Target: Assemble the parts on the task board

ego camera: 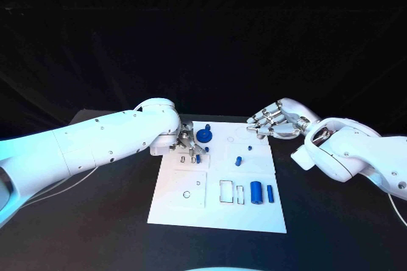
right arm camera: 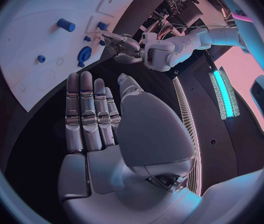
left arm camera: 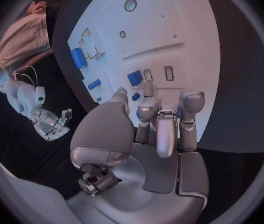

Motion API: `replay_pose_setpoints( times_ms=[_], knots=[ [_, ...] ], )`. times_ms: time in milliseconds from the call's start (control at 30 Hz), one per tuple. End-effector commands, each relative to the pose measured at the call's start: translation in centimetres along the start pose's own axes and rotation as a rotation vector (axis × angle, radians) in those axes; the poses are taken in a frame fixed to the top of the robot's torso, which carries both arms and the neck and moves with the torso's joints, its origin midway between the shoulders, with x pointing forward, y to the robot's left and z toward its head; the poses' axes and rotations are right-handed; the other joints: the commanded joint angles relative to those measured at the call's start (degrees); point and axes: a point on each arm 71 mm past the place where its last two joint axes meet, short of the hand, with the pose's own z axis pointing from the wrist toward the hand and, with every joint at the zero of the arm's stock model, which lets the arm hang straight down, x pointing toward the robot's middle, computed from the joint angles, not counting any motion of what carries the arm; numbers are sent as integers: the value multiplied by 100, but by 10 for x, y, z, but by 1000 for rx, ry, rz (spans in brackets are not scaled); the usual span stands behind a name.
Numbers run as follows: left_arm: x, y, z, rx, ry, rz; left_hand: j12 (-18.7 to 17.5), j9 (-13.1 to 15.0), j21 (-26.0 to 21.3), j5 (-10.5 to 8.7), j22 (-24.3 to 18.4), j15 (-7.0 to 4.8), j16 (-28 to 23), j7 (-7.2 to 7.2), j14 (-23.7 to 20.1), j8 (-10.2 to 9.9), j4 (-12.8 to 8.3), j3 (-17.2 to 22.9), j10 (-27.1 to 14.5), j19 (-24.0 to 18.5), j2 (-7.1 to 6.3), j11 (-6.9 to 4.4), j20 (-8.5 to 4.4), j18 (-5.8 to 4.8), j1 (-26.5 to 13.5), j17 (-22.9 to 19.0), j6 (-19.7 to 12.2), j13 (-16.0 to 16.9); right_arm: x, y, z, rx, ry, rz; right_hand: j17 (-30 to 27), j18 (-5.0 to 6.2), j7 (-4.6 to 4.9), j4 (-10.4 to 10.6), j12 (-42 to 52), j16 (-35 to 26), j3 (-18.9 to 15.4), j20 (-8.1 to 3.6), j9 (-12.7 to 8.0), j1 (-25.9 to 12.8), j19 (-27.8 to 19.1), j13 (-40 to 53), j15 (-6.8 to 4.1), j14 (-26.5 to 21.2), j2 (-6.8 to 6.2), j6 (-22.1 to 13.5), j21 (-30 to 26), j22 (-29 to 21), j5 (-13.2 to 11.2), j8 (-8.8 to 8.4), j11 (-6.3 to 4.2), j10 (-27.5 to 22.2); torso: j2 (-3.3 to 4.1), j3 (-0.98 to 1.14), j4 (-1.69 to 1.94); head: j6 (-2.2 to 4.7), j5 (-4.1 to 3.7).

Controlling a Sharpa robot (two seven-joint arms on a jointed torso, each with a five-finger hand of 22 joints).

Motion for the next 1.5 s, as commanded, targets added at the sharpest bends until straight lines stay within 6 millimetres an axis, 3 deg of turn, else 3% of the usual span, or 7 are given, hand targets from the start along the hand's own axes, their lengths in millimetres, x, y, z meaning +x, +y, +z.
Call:
replay_pose_setpoints(
  times_ms=[33, 467, 1500],
  knots=[
    [2, -2, 1, -10, 12, 39, 32, 18, 25, -18, 14, -19, 15, 7, 431, 30, 6, -40, 49, -13, 50, -5, 3, -87, 18, 932, -37, 6, 1, 0, 0, -7, -1, -22, -6, 53, 30, -15, -31, -32, -28, 9, -9, -61, -38, -9, 14, -47, -4, -29, -29, -10, 35, -27, 11, -17, -2, -1, 3, -2, -15],
    [5, -7, 2, 0, 35, 38, 3, 114, 67, -13, 57, -19, 15, 6, 430, 47, 1, -69, 18, -31, 66, -5, 5, -90, 132, 932, -77, -8, 1, -1, 1, -5, -2, -24, -35, 51, 52, -39, -52, -131, -41, 53, -14, -58, -127, -44, 58, -157, 7, -51, -129, -89, 59, -41, 39, -66, -6, 4, 6, -12, -38],
    [8, -12, 4, 18, 73, 20, -85, 479, 205, 10, 211, -21, 10, 5, 430, 69, -12, 223, -42, -97, 257, -10, 16, -99, 833, 935, -216, -13, 3, -3, 2, 1, 2, -18, -49, 55, 72, -55, -68, -178, -36, 77, -21, -50, -156, -70, 78, -195, 29, -82, -181, -136, 88, -57, 59, -107, -3, 13, 4, -54, -48]
  ],
)
